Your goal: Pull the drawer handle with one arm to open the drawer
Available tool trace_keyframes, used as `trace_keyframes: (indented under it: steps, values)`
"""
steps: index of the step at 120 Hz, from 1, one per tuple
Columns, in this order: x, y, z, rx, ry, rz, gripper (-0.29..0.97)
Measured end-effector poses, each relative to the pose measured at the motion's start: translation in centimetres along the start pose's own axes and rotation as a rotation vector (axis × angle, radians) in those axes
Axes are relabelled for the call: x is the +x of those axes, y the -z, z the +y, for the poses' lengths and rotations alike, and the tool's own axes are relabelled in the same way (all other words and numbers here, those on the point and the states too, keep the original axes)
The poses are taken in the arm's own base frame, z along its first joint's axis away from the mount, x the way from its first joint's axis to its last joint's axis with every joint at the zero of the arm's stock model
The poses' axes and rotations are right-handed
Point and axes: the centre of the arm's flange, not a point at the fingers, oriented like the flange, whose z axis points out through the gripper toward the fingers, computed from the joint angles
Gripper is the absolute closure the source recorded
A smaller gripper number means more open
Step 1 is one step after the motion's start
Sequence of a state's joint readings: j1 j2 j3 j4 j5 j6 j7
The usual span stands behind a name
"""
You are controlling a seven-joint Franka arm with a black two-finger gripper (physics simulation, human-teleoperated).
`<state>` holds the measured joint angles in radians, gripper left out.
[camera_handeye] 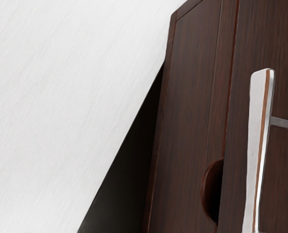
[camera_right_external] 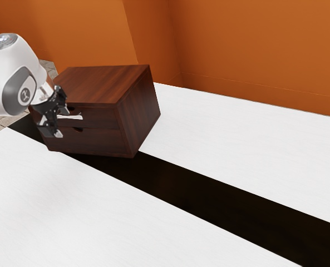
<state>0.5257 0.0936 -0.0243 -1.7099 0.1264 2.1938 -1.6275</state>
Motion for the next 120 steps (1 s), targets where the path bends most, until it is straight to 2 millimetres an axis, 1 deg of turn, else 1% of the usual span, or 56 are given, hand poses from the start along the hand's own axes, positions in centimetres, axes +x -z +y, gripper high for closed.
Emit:
trace_keyframes:
  steps: [17, 34, 52, 63, 72, 78, 120]
  values:
    - [0.0, 0.0, 0.4, -0.037, -0.004, -0.003, 0.11]
    - [0.3, -1.7, 0.8, -0.055, -0.003, -0.003, 0.11]
    - [0.3, -2.8, 0.9, -0.062, -0.004, -0.005, 0.11]
    - [0.6, -3.0, 0.9, -0.064, -0.002, -0.003, 0.12]
    - [1.6, -3.2, 0.7, -0.060, 0.009, 0.004, 0.13]
    - [2.0, -3.3, 0.7, -0.059, 0.011, 0.007, 0.13]
    - [1.7, -3.5, 0.5, -0.048, -0.060, 0.011, 0.16]
